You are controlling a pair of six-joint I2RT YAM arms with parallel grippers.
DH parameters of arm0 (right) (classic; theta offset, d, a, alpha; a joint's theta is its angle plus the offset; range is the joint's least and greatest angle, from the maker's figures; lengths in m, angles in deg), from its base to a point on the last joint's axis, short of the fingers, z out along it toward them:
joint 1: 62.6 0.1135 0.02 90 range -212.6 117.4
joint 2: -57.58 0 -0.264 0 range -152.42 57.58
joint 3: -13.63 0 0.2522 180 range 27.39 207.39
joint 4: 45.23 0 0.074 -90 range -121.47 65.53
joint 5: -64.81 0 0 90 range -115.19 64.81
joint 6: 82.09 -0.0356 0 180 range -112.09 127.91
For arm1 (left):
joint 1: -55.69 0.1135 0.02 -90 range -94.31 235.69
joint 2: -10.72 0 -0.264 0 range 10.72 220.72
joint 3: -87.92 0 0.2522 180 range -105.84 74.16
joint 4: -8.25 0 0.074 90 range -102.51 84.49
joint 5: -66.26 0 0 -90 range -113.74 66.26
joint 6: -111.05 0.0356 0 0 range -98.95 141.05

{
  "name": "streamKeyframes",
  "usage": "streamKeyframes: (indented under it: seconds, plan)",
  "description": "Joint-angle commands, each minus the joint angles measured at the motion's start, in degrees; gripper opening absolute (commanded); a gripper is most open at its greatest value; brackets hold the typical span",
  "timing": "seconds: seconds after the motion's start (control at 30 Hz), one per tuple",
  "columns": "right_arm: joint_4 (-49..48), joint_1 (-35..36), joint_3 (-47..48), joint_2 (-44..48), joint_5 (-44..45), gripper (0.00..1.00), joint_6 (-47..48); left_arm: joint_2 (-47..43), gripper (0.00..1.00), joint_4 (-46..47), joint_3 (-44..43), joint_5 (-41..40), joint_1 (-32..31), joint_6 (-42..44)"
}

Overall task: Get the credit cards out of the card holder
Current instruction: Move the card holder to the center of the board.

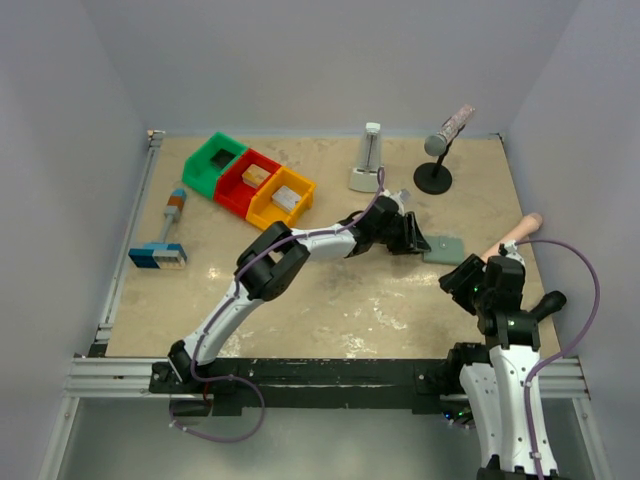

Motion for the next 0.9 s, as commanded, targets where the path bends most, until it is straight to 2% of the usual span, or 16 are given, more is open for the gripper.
streamKeyframes:
  seconds: [0.0,0.3,0.53,0.6,0.87]
  plan:
    - [-2.01,-0.06,-0.26,0.46,-1.26,0.56,1.15,1.49,0.45,1.45,-2.32,0.31,-0.57,-1.27]
    - [-2.72,-0.06,-0.53,0.11,-1.26,0.56,1.24,2.90,0.29,2.77,-3.56,0.93,-0.83,-1.45]
    - [-3.33,-0.06,-0.88,-0.60,-1.26,0.56,1.24,1.15,0.11,5.05,0.03,1.54,-0.74,-1.10]
    - [-3.33,-0.06,-0.96,-0.51,-1.26,0.56,1.24,-0.43,0.00,6.98,2.76,1.54,-0.48,-1.18]
    - [-2.45,-0.06,-0.97,0.81,-1.52,0.56,1.07,-9.92,0.00,14.89,15.58,2.51,1.80,-1.98]
